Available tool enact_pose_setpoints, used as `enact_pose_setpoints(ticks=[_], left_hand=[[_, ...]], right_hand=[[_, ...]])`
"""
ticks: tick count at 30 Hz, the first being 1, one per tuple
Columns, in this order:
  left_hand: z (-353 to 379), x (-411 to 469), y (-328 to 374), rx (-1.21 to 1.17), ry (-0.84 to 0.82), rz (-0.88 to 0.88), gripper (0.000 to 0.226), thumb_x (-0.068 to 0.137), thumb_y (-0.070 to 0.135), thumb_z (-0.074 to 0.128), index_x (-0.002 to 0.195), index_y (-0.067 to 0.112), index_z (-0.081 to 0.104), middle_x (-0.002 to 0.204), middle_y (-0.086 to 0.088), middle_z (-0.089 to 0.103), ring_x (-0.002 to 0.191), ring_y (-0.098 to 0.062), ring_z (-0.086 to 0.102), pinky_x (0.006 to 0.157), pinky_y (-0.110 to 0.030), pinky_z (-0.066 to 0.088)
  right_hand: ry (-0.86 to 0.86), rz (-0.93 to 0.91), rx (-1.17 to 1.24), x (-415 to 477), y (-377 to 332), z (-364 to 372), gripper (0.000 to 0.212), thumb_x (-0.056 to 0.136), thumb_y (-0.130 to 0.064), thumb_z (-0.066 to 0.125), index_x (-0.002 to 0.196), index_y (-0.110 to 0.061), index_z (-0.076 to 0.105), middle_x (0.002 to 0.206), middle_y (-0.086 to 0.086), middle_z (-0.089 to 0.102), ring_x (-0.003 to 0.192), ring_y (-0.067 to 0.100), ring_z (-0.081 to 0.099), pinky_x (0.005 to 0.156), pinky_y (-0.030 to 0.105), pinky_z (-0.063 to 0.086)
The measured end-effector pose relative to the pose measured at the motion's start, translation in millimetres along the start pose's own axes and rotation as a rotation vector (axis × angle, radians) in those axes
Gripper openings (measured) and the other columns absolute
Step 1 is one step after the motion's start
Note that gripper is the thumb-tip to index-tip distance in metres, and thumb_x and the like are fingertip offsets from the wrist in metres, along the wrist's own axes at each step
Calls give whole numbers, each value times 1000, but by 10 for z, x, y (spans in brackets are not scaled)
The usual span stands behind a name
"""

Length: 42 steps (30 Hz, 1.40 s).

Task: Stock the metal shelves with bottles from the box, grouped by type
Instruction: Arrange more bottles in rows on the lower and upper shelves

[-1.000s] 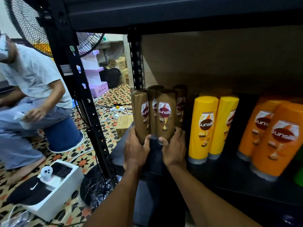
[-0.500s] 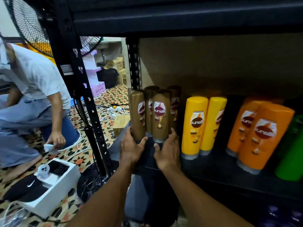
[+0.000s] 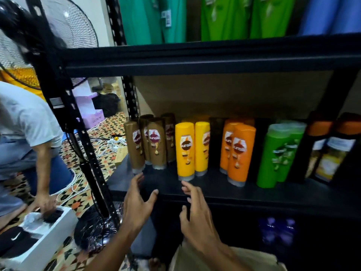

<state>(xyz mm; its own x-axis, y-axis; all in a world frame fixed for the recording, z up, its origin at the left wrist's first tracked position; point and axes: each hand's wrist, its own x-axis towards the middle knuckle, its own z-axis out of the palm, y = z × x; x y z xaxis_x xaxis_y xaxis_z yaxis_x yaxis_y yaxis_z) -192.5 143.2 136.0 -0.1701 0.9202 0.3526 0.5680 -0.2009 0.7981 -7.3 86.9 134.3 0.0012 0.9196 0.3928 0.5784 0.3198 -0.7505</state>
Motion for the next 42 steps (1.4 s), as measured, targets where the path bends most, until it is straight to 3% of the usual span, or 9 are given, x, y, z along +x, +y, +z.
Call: enact_pose_setpoints(ticks=[5,10,15,20,24,29,33,37,42], left_hand=[[291,-349,485,-43,-71,180,58,88,24,79,140,23,52,139,9,56,128,-4,50,106,-29,41],[823,-601,1094,-82,-156,357,45,91,25,76,132,30,56,132,18,58,126,4,50,102,-17,41],[1491,-830,1658,-166,-266,448,46,90,24,77,130,31,57,129,19,59,122,-5,56,98,-30,50],[2173,-1055,2100,-229,-387,434,48,91,30,76,133,33,54,129,18,60,123,2,54,96,-33,52],[2635,-1133,2278,-226,-459,394,55,91,31,74,139,33,49,135,18,55,126,6,48,103,-31,48],[3119,-1058,2410,-125,-513,407,62,92,26,72,146,27,42,144,10,47,134,-6,43,110,-23,36],[3375,-903,2384,12,-549,429,65,92,23,71,148,19,39,148,0,44,139,-17,40,116,-26,32],[3498,-880,2282,36,-525,349,62,92,23,70,146,18,41,144,-2,48,135,-22,47,113,-35,40],[3657,-892,2387,30,-484,291,80,92,21,70,157,7,24,159,-8,36,146,-24,37,120,-32,32]], right_hand=[[169,-60,-25,-224,229,-820,68,88,3,55,145,-31,40,133,-17,45,131,1,45,105,27,47],[332,-57,-90,-387,552,-1629,62,86,8,57,137,-26,46,127,-10,48,123,3,51,98,27,51],[444,-3,-165,-561,911,-2386,56,87,9,57,133,-22,49,122,-9,47,121,2,50,97,29,52],[525,63,-218,-673,1334,-2960,55,88,7,58,134,-22,48,121,-9,45,120,2,49,98,29,51],[511,151,-251,-693,1682,-3184,57,88,3,60,135,-25,45,121,-10,43,119,3,48,100,32,49],[414,254,-320,-564,2079,-3328,60,91,-7,61,143,-26,38,134,-8,43,128,10,45,104,29,42],[282,407,-406,-426,2275,-3363,61,97,-19,56,151,-20,28,148,1,38,137,18,38,108,33,39],[256,407,-535,-411,2343,-3309,57,100,-25,47,152,-12,29,146,5,42,133,19,37,111,31,35],[283,473,-398,-191,2431,-3410,71,97,-32,59,154,-13,22,149,4,38,139,21,33,115,35,33]])
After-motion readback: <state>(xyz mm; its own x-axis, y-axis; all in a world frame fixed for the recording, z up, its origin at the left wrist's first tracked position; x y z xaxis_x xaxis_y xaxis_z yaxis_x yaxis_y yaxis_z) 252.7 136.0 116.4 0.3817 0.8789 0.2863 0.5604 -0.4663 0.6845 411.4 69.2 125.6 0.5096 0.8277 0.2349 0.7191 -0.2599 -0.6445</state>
